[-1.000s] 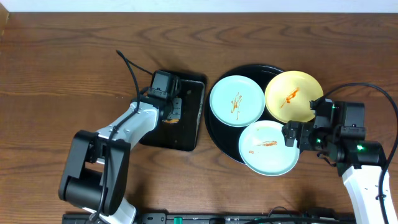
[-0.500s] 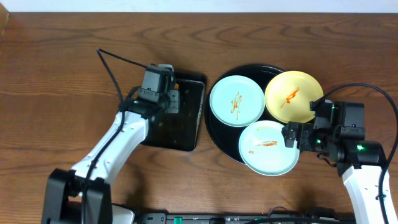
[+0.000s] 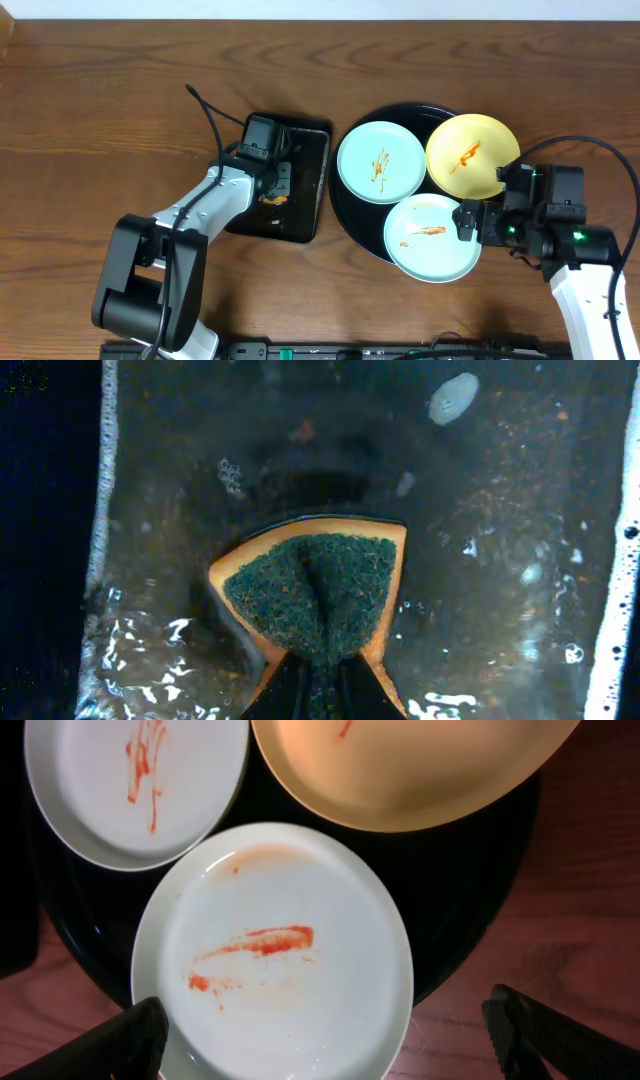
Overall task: Clean dirty plates on tray and stack at the side
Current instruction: 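Grip the front pale green plate rim with the right gripper and tilt it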
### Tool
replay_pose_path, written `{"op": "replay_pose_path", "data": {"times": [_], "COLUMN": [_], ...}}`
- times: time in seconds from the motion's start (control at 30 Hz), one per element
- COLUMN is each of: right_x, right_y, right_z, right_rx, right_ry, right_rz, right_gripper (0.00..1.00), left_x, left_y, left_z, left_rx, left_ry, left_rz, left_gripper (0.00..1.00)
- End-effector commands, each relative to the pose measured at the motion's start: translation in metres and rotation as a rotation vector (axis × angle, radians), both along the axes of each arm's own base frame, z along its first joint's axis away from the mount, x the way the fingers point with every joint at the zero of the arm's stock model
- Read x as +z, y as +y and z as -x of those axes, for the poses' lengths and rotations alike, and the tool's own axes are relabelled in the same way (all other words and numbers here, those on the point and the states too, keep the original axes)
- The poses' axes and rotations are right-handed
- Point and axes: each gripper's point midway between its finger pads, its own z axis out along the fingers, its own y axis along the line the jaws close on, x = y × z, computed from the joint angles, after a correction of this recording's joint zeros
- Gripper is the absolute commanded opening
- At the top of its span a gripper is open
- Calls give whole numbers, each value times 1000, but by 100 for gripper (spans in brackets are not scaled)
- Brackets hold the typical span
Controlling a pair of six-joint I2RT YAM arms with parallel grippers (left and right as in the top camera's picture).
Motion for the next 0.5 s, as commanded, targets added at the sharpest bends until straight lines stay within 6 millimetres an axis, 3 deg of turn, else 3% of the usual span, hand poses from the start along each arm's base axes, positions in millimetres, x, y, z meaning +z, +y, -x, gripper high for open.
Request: {"op": "replay_pose_path", "data": {"times": [0.0,0.17,0.27,0.37,0.47], "right_x": [-1,-17,-28,-41,-55], "right_y": [3,3,3,3,3], "right_z": [-1,3,2,1,-1], "right_rx": [5,4,3,3,3], "right_ry": [20,99,146,197,242], "right_rz": [-8,-8,-9,-11,-13], "right_gripper": [99,99,87,68,66], "left_x": [13,52,76,94,105], "left_y": [-8,-12,-11,-11,-10], "left_z": [1,-1,0,1,3], "left_rx": [-3,2,0,-1,-2], "left_ry": [-18,-104,-157,-197,-224], "left_rz": [52,100,116,128,137], "left_gripper": [8,8,8,9,9]}}
